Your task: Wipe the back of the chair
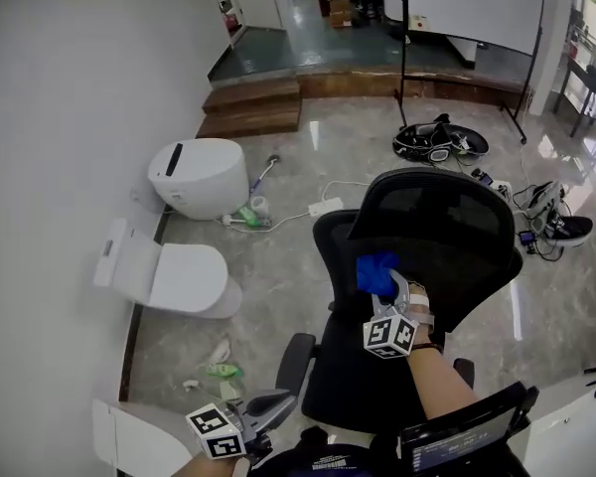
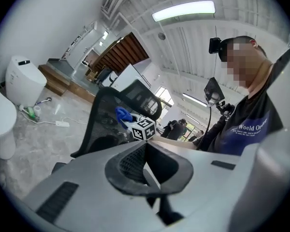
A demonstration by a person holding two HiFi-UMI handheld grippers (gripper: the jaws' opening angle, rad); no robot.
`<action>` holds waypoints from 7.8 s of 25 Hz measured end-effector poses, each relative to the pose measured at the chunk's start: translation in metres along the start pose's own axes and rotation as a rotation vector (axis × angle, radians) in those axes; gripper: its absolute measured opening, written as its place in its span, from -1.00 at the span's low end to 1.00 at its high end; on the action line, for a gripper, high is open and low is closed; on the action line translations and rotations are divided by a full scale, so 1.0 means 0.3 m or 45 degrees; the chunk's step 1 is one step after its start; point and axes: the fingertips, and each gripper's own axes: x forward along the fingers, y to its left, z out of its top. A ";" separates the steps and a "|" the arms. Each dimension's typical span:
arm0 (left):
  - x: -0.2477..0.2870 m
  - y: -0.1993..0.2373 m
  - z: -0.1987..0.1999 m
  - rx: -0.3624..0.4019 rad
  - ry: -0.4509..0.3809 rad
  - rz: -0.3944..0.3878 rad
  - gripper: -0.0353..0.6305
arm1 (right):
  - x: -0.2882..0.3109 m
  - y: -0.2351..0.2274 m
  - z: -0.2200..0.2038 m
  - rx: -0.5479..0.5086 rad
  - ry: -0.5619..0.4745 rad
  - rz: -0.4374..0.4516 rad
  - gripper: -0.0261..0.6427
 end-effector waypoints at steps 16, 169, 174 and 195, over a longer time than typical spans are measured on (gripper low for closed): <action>-0.256 0.200 -0.005 -0.076 -0.070 0.144 -0.88 | 0.260 0.136 0.099 -0.180 0.052 0.038 -0.56; 0.595 -0.117 -0.344 -0.064 0.253 -0.263 -0.88 | -0.396 -0.062 -1.303 -0.159 0.731 0.086 -0.57; 0.492 -0.056 -0.350 -0.094 0.213 -0.207 -0.88 | -0.285 0.165 -1.080 -0.208 0.552 0.230 -0.56; -0.168 0.594 -0.374 -0.175 0.074 0.216 -0.88 | 0.380 0.820 -0.486 -0.435 0.302 0.456 -0.57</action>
